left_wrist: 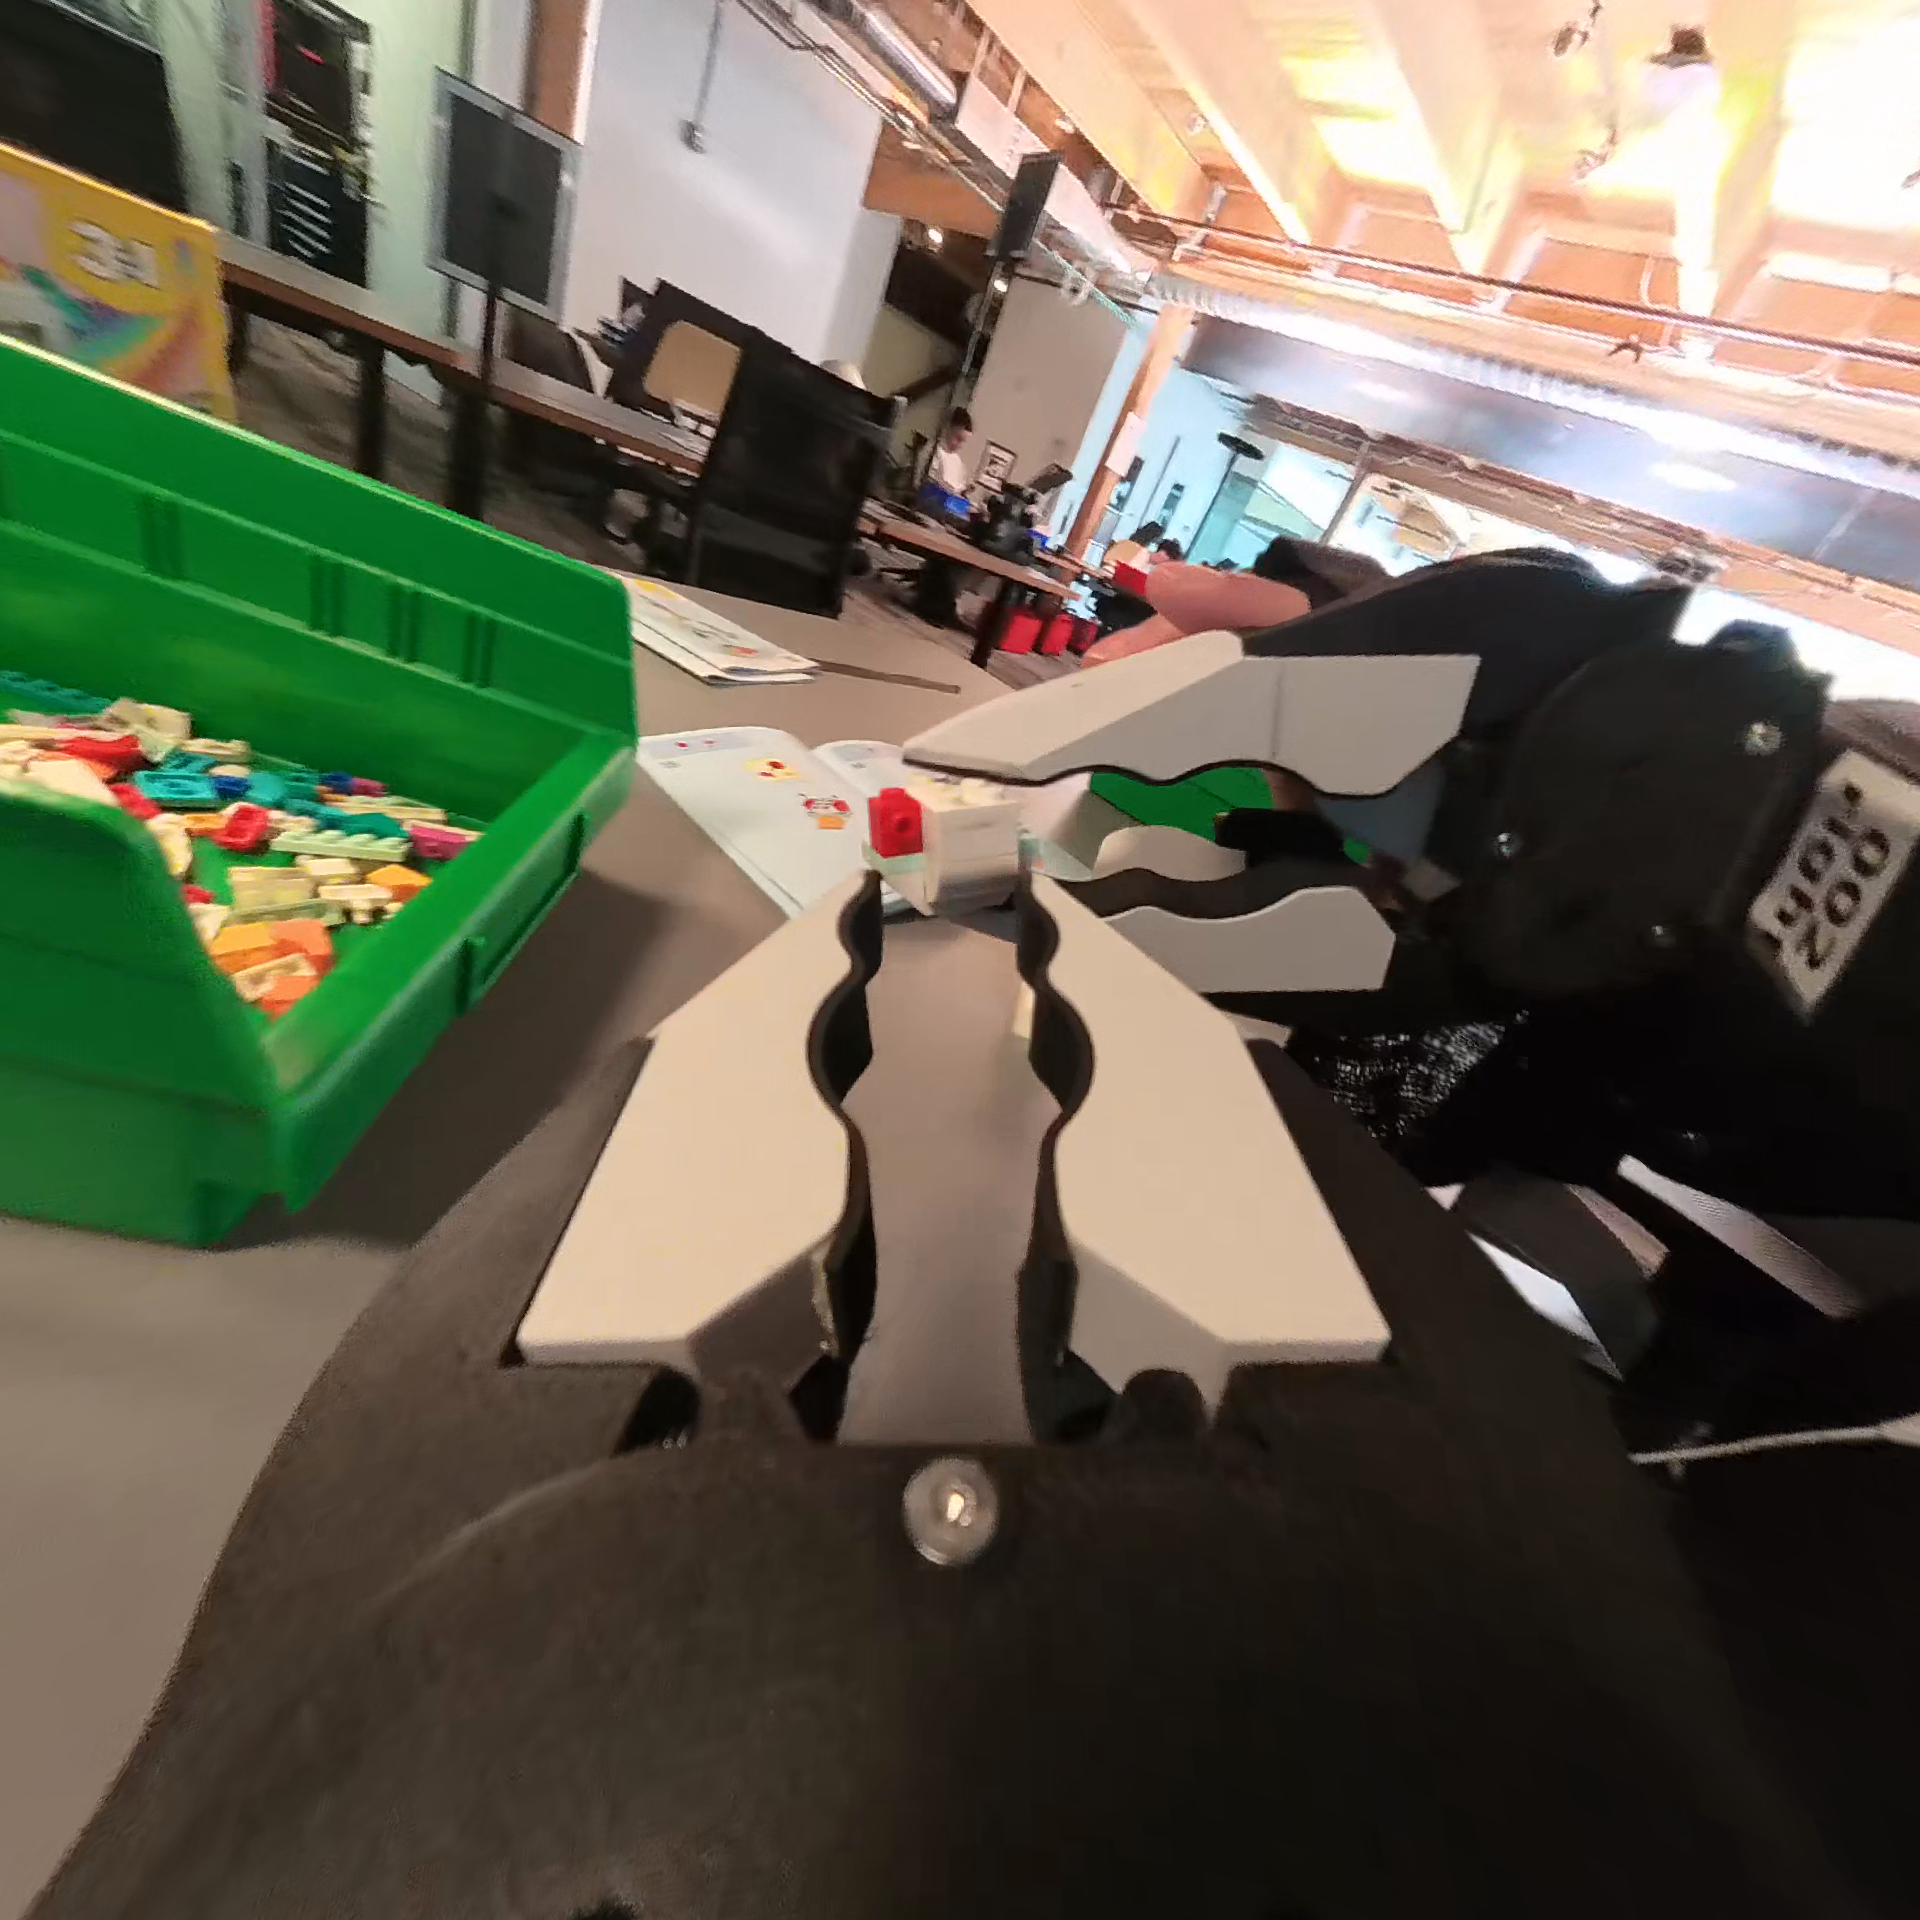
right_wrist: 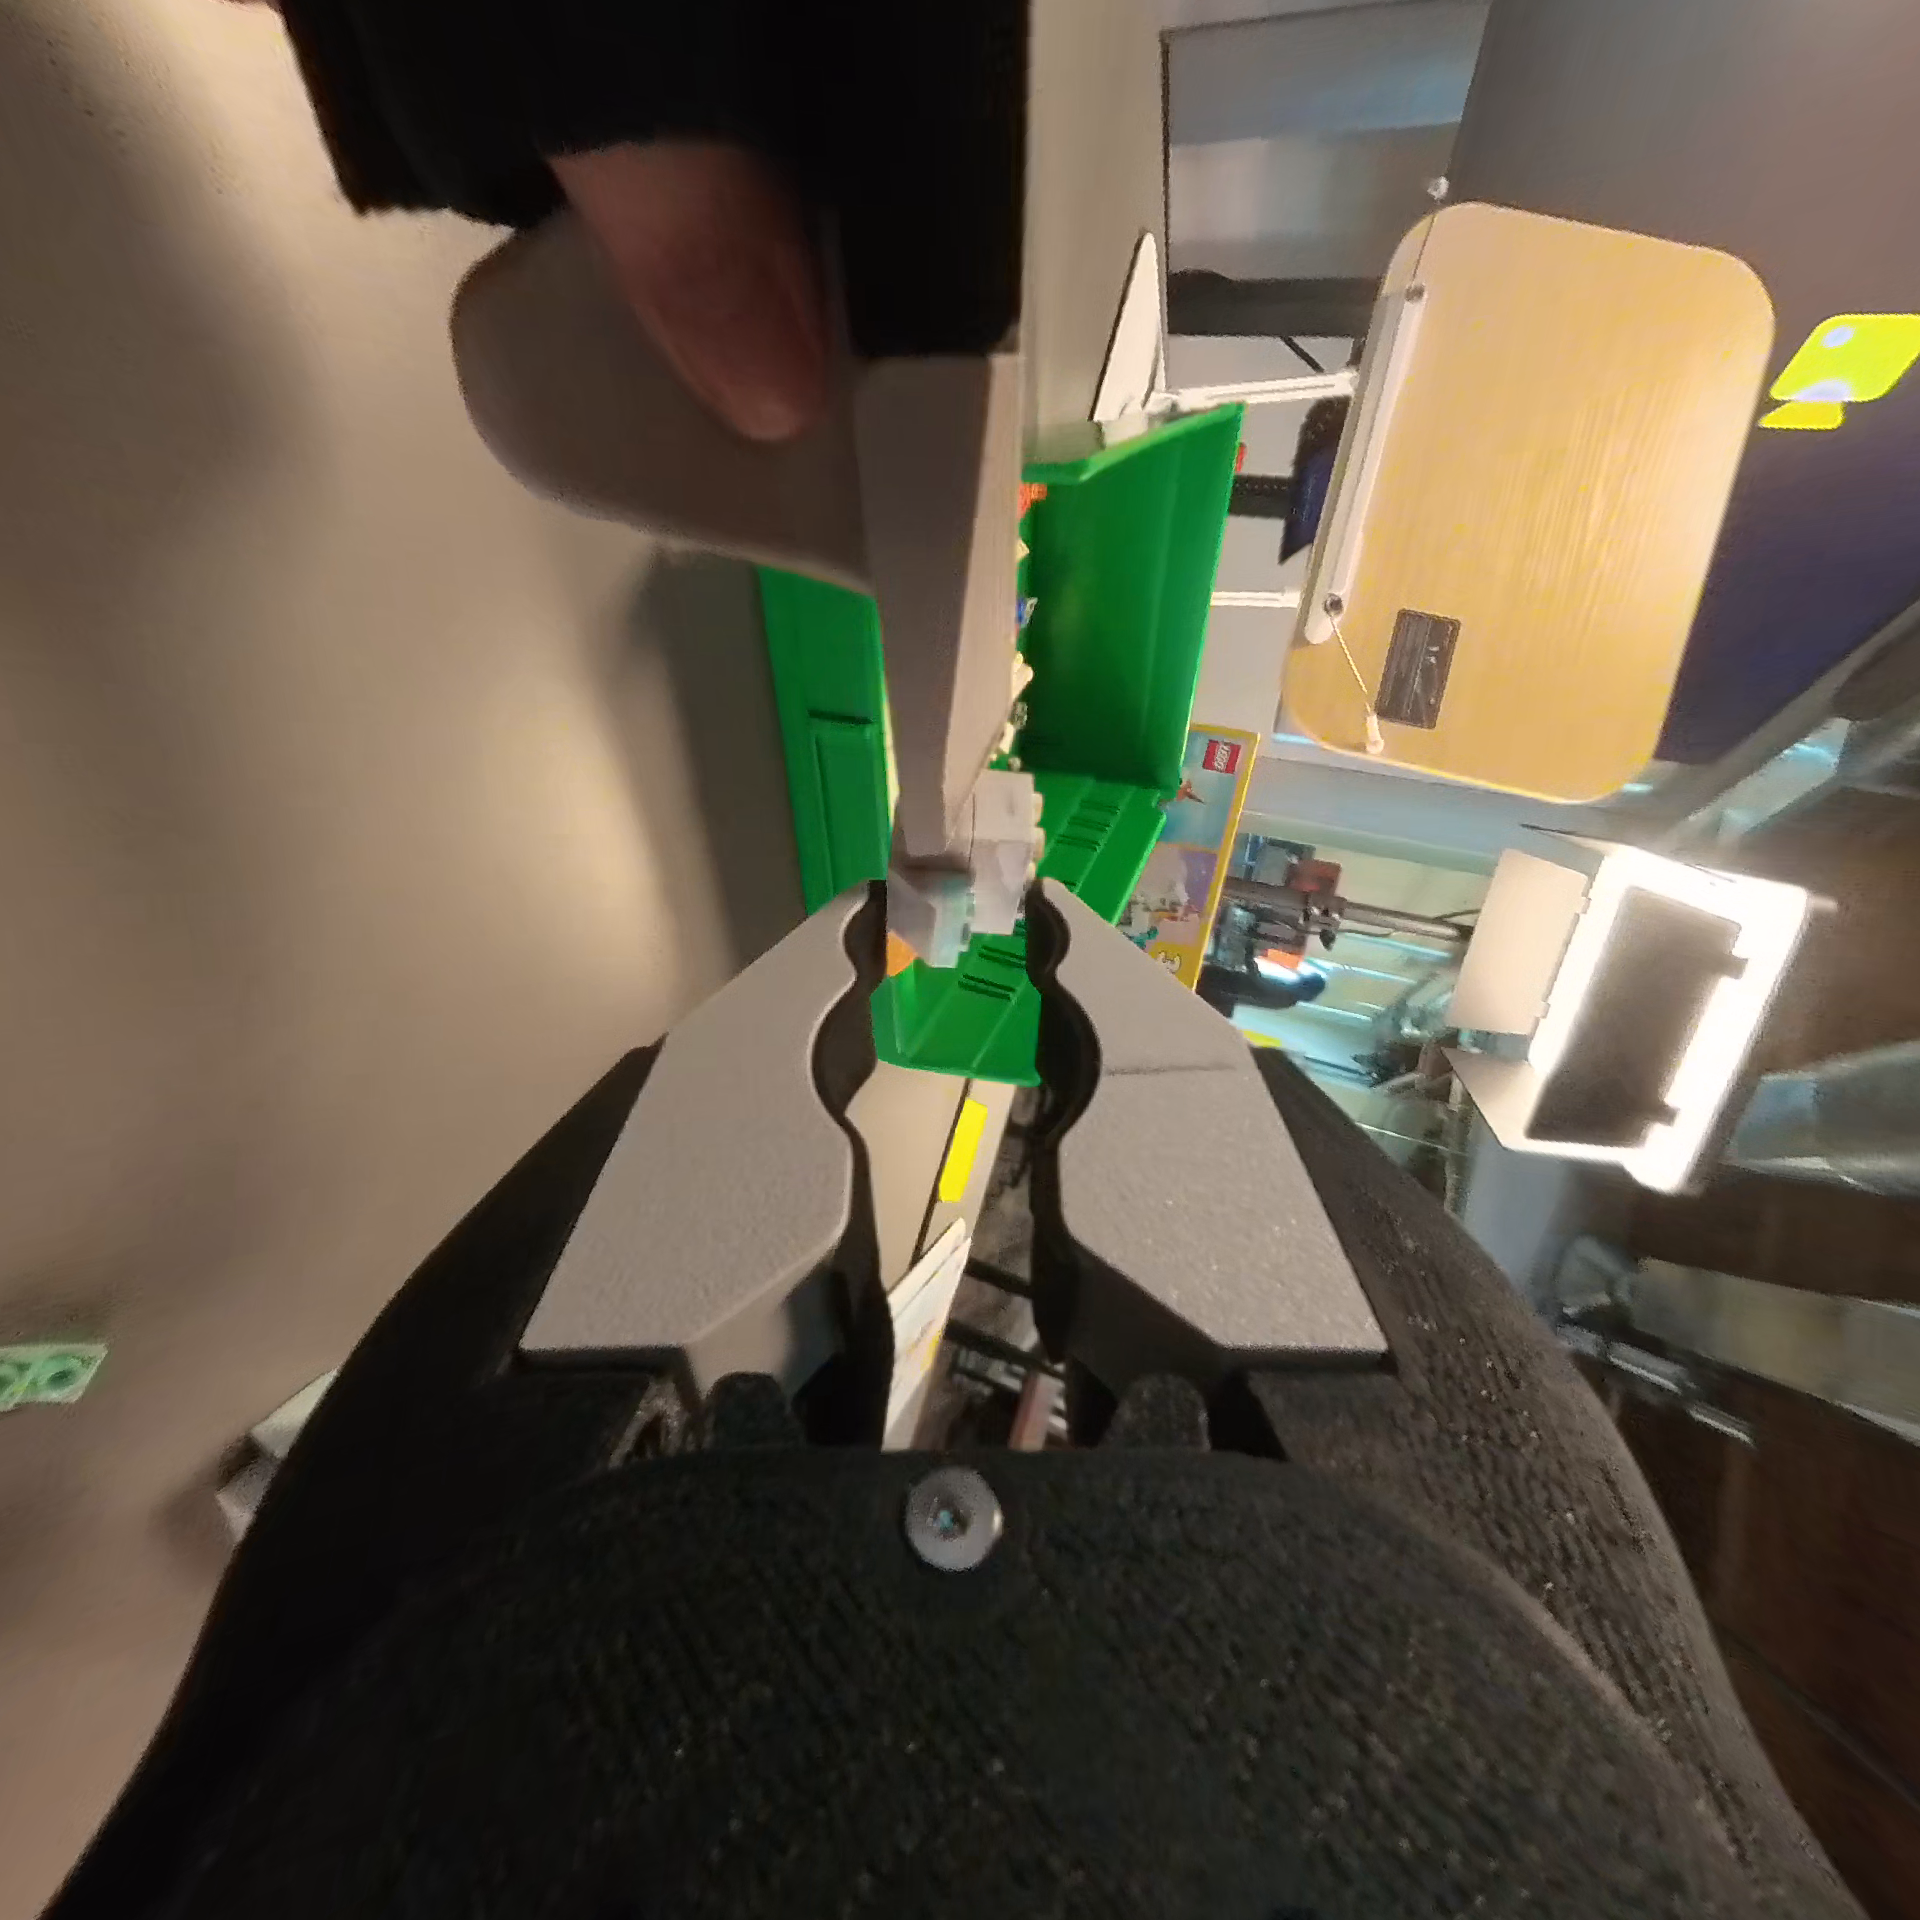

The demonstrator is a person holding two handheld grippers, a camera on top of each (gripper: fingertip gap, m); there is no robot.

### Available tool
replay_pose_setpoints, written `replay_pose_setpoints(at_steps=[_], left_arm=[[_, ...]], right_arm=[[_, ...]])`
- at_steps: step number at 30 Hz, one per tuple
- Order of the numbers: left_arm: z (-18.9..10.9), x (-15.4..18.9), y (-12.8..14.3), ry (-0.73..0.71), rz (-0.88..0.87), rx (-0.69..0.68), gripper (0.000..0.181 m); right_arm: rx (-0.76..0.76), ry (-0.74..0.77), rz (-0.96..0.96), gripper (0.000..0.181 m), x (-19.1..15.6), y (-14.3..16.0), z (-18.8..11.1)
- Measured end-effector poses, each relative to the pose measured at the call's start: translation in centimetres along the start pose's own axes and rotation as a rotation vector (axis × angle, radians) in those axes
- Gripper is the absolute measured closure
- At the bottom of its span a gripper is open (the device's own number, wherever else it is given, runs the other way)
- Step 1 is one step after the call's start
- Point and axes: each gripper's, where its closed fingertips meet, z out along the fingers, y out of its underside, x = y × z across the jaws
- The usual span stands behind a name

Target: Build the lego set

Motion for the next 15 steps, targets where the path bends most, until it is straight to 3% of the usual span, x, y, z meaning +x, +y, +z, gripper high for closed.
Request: replay_pose_setpoints(at_steps=[9,15], left_arm=[[-0.6,-1.3,-0.2,-0.094,0.029,0.031,0.153],[-0.3,-1.2,0.4,-0.052,-0.013,0.023,0.156]], right_arm=[[-0.106,0.023,-0.072,0.156,-0.8,-0.1,1.6],[-0.121,0.036,-0.092,0.157,-0.8,-0.3,1.6]])
